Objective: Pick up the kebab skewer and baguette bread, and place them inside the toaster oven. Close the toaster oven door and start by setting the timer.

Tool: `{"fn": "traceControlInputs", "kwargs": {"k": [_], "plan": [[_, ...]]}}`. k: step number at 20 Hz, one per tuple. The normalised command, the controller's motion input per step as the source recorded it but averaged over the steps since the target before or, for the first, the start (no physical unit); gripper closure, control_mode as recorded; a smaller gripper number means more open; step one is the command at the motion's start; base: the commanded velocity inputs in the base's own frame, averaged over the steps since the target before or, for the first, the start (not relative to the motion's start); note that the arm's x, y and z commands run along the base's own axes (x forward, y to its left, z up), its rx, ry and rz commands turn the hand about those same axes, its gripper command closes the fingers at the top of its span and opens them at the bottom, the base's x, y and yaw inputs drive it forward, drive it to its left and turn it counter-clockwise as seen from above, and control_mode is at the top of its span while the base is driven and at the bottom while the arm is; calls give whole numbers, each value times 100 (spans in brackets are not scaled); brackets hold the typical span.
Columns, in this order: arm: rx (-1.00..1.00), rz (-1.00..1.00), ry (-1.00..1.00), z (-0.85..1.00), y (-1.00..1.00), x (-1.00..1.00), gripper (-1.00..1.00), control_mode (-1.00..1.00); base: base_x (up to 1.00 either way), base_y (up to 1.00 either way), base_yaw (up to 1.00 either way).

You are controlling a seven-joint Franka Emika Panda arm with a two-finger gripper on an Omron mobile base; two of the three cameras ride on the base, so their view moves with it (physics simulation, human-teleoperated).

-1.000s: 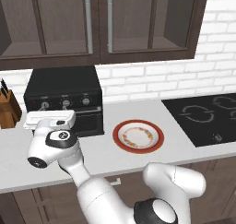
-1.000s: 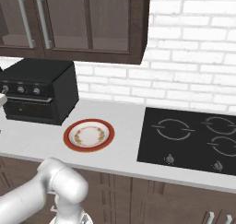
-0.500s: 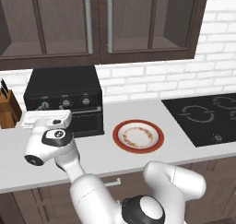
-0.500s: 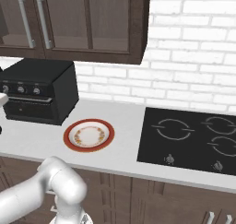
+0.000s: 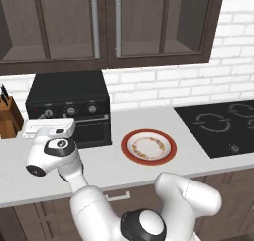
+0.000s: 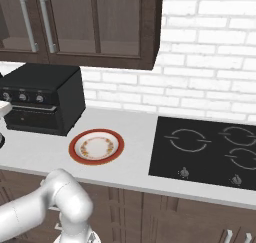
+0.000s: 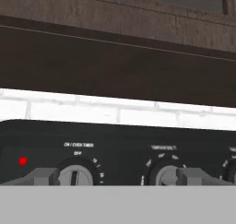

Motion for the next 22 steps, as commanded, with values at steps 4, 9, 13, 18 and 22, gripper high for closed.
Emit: {"fn": "traceControlInputs", "kwargs": {"k": [4,9,13,18,22], "plan": [[1,1,0,-5,3,17,-100,-100,0,0,0],[0,1,0,-3,11,18,-100,-100,0,0,0],[0,1,0,-4,15,20,-100,-100,0,0,0],[0,1,0,-8,11,15,-100,-100,0,0,0],[0,0,0,-6,15,12,-100,-100,0,0,0]]}}
